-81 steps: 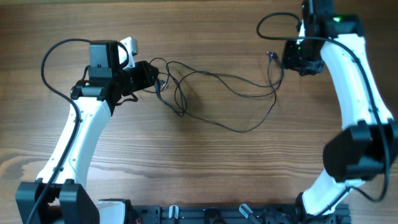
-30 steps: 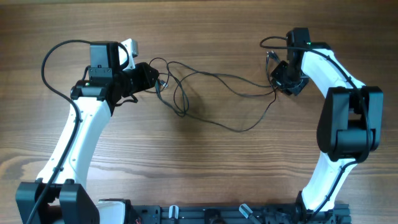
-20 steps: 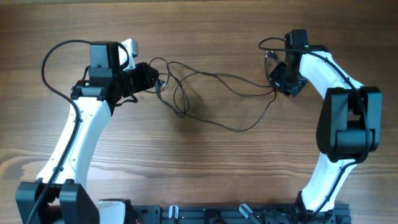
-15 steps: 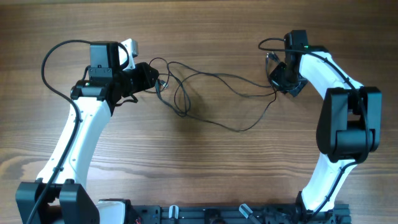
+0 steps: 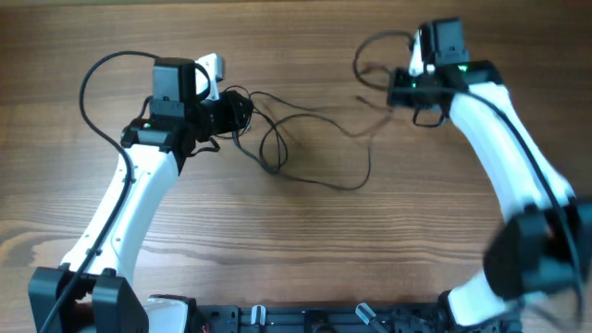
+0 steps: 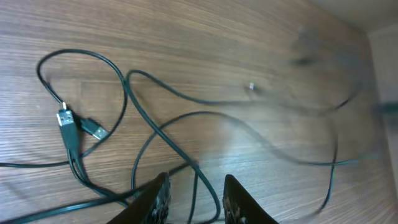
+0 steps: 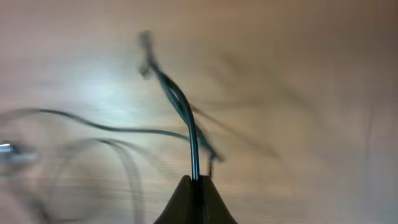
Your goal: Untangle cables
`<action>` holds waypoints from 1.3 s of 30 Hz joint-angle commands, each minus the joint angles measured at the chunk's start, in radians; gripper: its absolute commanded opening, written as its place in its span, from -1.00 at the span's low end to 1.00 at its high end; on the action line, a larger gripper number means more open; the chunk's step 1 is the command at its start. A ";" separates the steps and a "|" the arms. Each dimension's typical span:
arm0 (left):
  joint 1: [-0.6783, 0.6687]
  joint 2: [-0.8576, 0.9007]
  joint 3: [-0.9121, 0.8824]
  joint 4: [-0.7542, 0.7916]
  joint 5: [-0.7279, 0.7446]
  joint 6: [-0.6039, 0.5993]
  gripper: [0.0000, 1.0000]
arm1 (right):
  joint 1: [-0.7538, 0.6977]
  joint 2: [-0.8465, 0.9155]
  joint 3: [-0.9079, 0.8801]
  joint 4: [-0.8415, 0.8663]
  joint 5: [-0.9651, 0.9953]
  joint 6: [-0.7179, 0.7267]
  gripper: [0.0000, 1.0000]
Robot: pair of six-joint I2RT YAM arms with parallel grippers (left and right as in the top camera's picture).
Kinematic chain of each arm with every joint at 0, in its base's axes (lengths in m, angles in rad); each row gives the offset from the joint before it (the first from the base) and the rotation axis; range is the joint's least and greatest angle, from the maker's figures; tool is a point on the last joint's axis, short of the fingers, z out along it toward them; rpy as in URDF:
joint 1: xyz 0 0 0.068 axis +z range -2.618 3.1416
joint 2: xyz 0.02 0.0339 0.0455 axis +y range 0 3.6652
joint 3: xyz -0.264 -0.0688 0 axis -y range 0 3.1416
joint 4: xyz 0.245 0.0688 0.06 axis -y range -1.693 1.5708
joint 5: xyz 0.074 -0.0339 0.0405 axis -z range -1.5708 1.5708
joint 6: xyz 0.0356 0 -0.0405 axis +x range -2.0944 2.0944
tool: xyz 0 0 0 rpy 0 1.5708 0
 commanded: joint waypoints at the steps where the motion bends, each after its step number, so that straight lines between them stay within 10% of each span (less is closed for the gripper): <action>1: -0.003 -0.018 0.001 -0.002 -0.014 0.020 -0.41 | 0.011 -0.180 0.035 0.060 -0.012 -0.089 -0.91; 17: -0.003 -0.018 0.001 -0.048 -0.058 0.020 -0.41 | -0.083 -0.211 0.034 -0.161 0.558 0.048 -0.91; 32: -0.003 -0.018 0.001 -0.058 -0.069 0.020 -0.41 | -0.668 -0.186 0.034 -0.195 0.159 0.070 -0.89; 39: -0.003 -0.018 0.001 -0.065 -0.069 0.020 -0.41 | -0.687 -0.141 0.034 -0.199 0.089 0.068 0.06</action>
